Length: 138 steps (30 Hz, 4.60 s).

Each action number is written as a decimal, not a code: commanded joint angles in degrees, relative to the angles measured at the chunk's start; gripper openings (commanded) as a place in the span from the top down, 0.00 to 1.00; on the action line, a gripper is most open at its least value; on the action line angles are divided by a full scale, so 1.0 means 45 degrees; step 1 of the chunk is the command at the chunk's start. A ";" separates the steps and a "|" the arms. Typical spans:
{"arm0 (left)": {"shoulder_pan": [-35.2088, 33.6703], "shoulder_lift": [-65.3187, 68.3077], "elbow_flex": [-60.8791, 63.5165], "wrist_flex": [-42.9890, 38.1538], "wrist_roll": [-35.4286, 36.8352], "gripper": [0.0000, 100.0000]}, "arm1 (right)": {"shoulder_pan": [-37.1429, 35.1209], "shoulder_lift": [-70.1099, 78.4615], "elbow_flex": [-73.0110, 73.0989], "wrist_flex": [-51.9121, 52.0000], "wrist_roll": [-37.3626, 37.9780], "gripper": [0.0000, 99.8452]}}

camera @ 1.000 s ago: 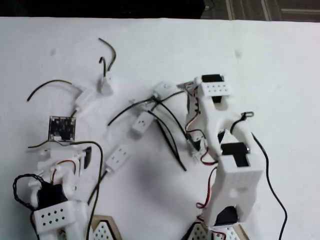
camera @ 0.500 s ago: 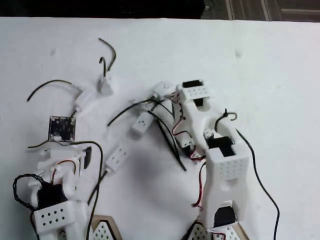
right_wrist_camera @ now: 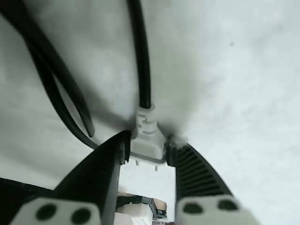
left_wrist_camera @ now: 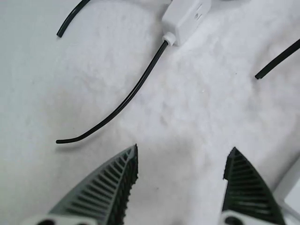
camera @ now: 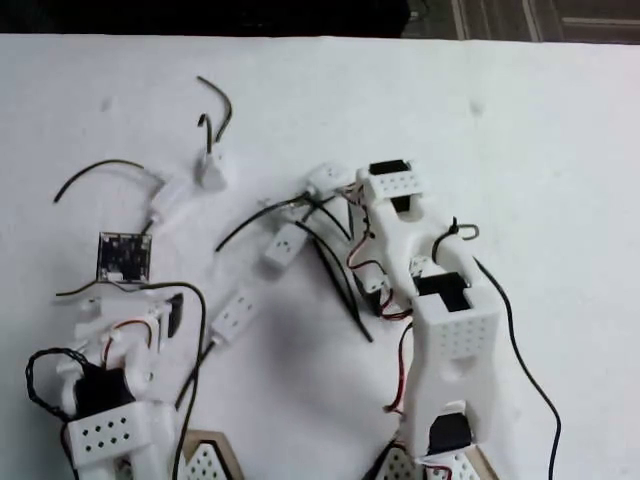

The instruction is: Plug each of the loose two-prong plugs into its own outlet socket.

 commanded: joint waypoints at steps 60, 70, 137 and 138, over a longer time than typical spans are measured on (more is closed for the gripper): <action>0.0010 -0.0166 -0.0078 0.0000 0.0039 0.70 | -0.0381 -0.3116 0.3341 -0.2510 -0.0176 0.97; 0.0010 -0.0166 -0.0078 0.0000 0.0039 0.71 | -0.0361 -0.3878 0.3399 -0.2393 -0.0254 0.98; 0.4718 -0.0400 -0.2520 -0.2755 0.5197 0.70 | -0.8117 -2.2652 1.8462 -1.8510 -0.4396 0.98; 0.4777 -0.0654 -0.2501 -0.2676 0.5197 0.70 | -0.8117 -2.2672 1.8462 -1.8354 -0.4396 0.98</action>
